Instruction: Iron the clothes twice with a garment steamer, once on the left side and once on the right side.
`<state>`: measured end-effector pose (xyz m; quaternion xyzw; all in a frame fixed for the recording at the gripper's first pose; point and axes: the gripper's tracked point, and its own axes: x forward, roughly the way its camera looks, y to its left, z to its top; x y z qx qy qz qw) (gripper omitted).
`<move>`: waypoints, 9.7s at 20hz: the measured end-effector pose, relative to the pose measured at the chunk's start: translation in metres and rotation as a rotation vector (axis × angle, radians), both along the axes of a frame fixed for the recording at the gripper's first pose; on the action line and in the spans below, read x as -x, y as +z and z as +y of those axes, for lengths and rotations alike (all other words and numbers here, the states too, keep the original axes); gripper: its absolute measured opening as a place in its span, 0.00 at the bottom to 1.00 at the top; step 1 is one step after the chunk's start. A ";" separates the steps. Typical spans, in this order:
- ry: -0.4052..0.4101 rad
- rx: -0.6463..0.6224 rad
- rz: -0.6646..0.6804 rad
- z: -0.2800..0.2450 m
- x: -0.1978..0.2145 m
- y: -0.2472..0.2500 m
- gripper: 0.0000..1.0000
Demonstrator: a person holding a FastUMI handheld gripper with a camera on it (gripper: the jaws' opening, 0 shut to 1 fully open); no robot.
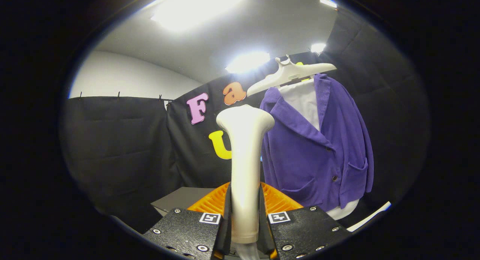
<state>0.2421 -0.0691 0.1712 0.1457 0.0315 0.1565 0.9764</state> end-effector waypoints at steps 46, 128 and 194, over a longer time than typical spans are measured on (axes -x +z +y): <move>-0.242 0.182 0.476 -0.040 -0.053 -0.301 0.34; -0.589 0.072 0.120 -0.221 -0.113 -0.103 0.33; -0.289 0.164 0.257 0.014 0.201 -0.190 0.33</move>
